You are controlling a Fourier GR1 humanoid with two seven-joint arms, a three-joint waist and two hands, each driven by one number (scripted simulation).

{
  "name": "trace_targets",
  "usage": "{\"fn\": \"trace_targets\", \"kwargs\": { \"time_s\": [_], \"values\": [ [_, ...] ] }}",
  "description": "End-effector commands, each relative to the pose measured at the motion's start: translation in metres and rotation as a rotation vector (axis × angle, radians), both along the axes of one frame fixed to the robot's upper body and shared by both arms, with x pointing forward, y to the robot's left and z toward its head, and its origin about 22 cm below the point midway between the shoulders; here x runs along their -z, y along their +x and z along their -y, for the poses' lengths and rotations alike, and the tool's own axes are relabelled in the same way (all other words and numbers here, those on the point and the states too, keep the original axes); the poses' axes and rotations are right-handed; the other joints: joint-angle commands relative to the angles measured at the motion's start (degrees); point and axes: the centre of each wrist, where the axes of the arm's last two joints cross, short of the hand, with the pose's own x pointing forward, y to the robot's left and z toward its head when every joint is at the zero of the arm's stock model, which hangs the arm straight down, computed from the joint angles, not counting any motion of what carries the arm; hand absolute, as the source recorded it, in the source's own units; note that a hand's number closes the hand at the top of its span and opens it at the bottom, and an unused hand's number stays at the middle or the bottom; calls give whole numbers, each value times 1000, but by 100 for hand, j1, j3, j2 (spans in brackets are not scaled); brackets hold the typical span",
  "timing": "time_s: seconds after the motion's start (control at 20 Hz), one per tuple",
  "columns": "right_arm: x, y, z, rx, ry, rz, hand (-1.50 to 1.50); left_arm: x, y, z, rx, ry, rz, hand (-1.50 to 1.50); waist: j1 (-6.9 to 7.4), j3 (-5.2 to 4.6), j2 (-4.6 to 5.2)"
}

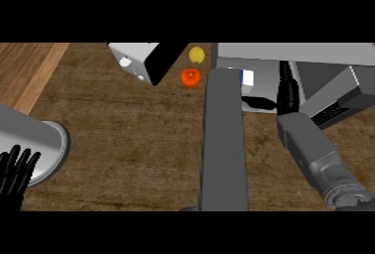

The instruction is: Pick up the milk, place it into the microwave and close the microwave

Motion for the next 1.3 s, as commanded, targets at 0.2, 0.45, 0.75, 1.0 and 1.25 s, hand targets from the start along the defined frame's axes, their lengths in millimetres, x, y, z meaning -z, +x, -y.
{"fn": "trace_targets", "kwargs": {
  "time_s": [0.2,0.45,0.75,1.0,1.25],
  "values": [
    [27,-19,-14,-115,189,3,-150,15,-15,6,-5,1,-10,-150,-190,-13,-76],
    [51,-39,-17,-193,292,-9,-150,1,-15,9,100,21,-48,-150,-291,-15,-122],
    [73,-60,-48,-350,430,-47,-150,12,-11,33,219,-39,-43,-150,-425,-25,-180],
    [107,-103,-42,-387,514,5,-150,3,7,55,285,-37,-42,-150,-429,-22,-194],
    [109,-124,-19,-396,508,-10,-150,-7,2,43,384,24,-43,-150,-534,-32,-213]
  ]
}}
